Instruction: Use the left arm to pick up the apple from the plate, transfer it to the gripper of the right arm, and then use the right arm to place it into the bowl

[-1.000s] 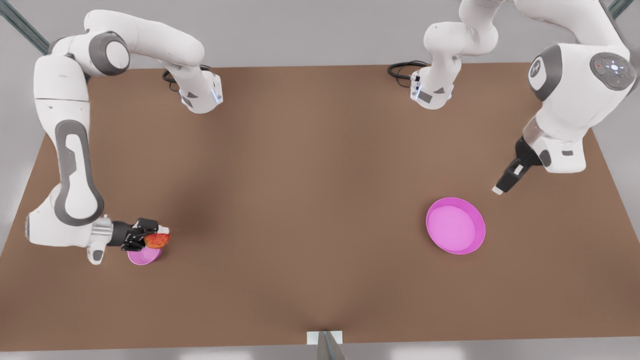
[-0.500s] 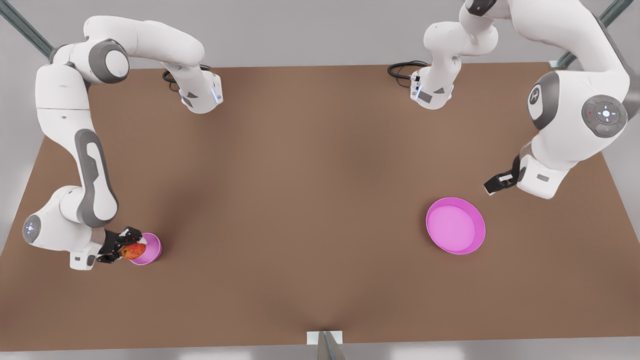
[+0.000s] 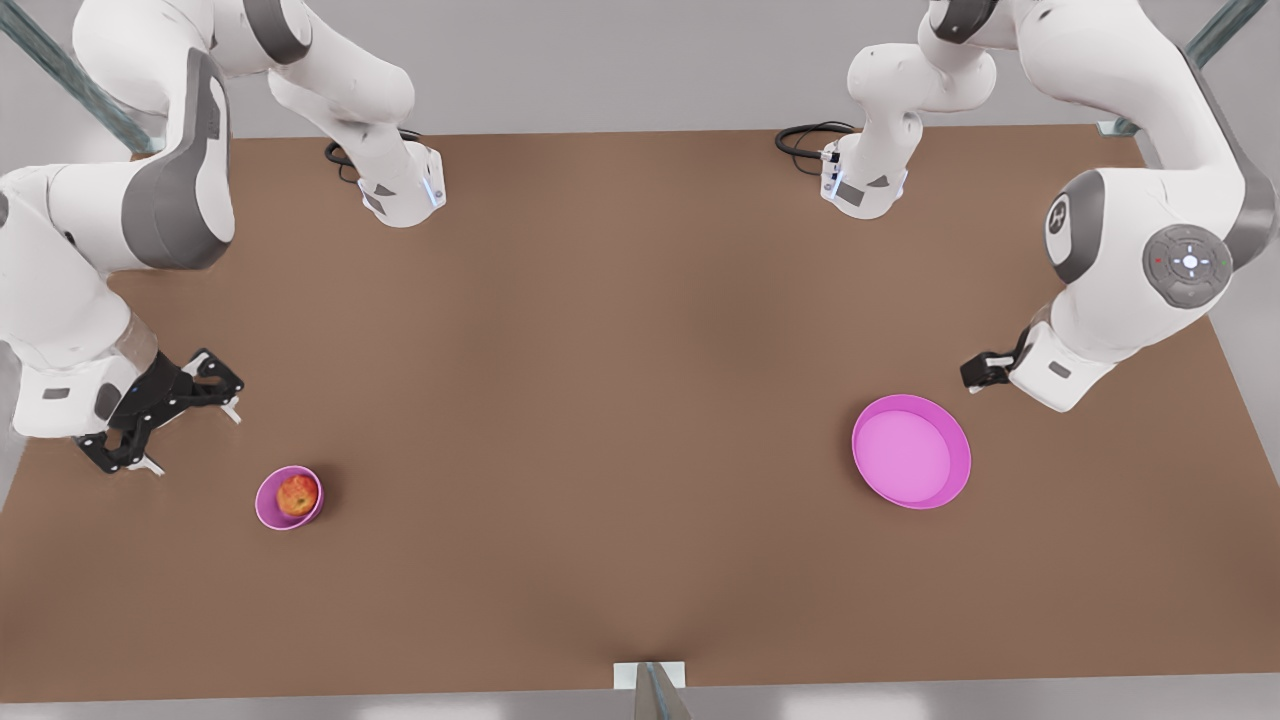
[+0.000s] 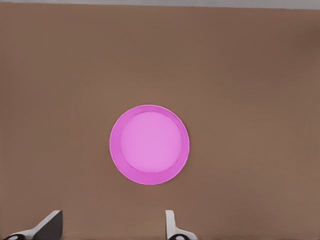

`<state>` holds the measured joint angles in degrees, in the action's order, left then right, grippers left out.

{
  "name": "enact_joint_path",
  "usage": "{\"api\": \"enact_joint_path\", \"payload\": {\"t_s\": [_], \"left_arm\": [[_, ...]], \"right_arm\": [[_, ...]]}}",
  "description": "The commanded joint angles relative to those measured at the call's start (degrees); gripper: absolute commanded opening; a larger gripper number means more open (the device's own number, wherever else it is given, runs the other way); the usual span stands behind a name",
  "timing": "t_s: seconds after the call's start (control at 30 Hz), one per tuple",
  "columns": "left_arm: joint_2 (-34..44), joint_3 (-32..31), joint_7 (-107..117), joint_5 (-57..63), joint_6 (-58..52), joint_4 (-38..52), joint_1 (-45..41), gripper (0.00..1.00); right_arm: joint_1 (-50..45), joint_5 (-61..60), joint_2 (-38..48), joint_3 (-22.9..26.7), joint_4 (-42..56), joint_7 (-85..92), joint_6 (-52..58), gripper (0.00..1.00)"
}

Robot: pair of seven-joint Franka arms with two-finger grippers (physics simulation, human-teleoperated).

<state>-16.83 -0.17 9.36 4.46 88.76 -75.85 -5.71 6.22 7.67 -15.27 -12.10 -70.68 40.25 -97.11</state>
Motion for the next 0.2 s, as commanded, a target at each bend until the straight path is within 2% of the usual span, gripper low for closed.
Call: {"api": "enact_joint_path", "payload": {"t_s": [0.0,0.03,0.17], "left_arm": [[-0.66,0.0,-9.18,0.03,0.27,0.62,-0.01,1.0],[-0.66,0.0,-9.27,0.02,0.27,0.62,0.0,1.0],[-0.75,0.0,-9.27,0.02,0.27,0.62,-0.01,1.0]], "right_arm": [[-5.25,-1.96,6.65,6.92,-7.7,-42.62,10.54,1.0],[-5.17,-2.05,7.45,6.92,-9.91,-41.57,9.3,1.0],[-4.99,-6.44,6.3,8.76,-6.13,-41.47,11.5,1.0]]}}
